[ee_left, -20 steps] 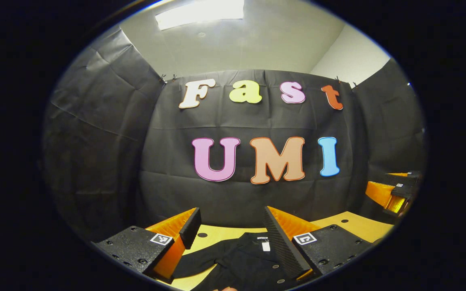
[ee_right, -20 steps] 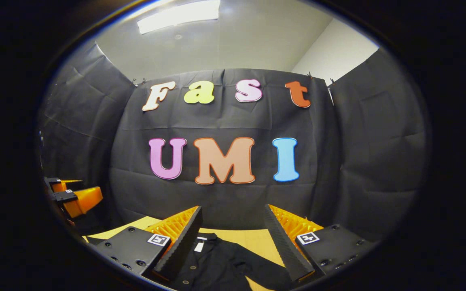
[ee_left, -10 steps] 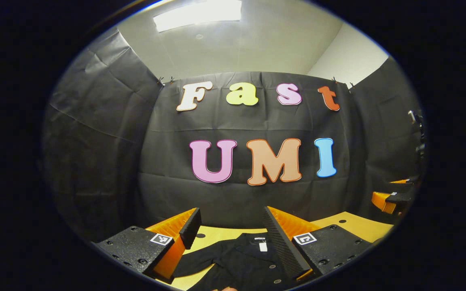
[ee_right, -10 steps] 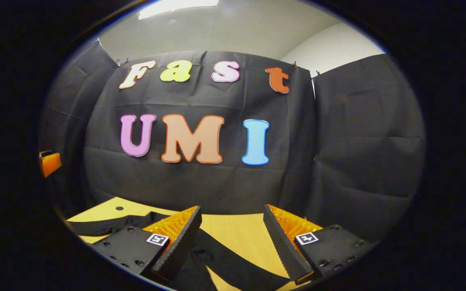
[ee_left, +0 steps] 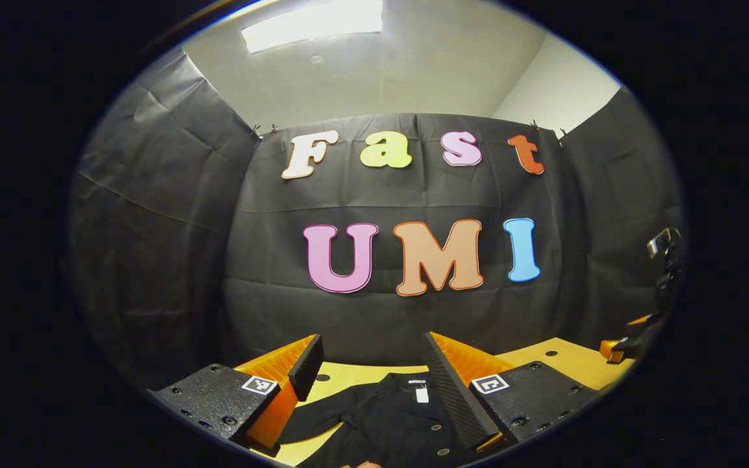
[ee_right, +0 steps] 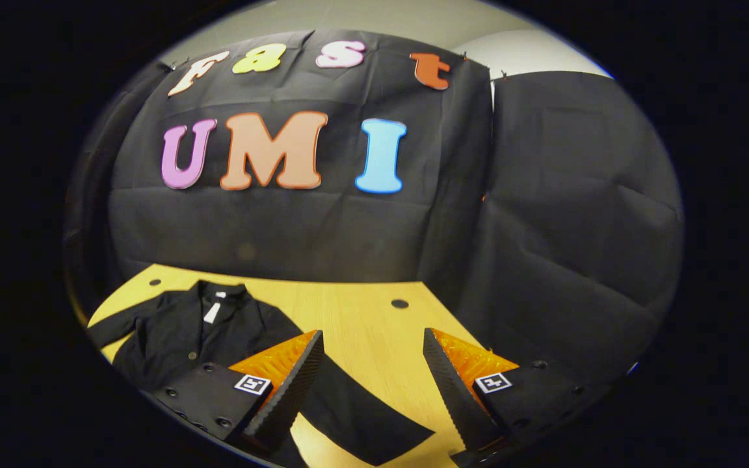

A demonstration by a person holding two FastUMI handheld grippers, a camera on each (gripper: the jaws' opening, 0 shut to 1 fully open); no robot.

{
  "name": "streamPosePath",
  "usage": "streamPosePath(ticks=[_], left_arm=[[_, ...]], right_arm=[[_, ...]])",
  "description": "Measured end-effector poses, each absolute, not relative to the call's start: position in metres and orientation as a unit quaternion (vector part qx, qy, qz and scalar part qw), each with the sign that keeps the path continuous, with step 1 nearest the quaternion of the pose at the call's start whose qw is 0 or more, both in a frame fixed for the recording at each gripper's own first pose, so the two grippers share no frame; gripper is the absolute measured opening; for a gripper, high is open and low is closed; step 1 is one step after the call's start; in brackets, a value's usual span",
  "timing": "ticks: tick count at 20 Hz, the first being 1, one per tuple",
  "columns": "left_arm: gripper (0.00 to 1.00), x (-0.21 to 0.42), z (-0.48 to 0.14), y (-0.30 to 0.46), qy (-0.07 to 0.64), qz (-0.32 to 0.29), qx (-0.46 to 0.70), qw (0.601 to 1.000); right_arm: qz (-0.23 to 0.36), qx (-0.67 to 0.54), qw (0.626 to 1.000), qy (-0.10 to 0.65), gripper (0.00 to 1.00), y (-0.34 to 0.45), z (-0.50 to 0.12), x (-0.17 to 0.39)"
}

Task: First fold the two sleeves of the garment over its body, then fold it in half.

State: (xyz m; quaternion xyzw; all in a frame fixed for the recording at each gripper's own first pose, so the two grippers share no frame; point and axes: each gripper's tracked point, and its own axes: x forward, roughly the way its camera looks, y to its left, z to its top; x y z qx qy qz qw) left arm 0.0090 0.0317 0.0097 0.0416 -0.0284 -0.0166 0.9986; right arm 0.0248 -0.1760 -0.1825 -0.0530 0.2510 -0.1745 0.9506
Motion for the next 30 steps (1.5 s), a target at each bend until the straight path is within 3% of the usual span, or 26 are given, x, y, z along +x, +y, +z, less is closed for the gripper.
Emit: streamPosePath(ticks=[14, 25, 30], left_arm=[[0.92, 0.011, 0.007, 0.04, -0.022, 0.0, 0.057, 0.998], [0.92, 0.005, 0.016, 0.047, -0.03, 0.011, 0.069, 0.997], [0.92, 0.002, 0.013, 0.052, -0.022, 0.018, 0.062, 0.998]], right_arm=[[-0.183, -0.019, 0.861, 0.474, 0.98, -0.228, -0.336, -0.022], [-0.16, 0.009, 0.825, 0.542, 0.94, -0.215, -0.368, -0.035], [-0.158, 0.061, 0.831, 0.53, 0.89, -0.212, -0.37, -0.031]])
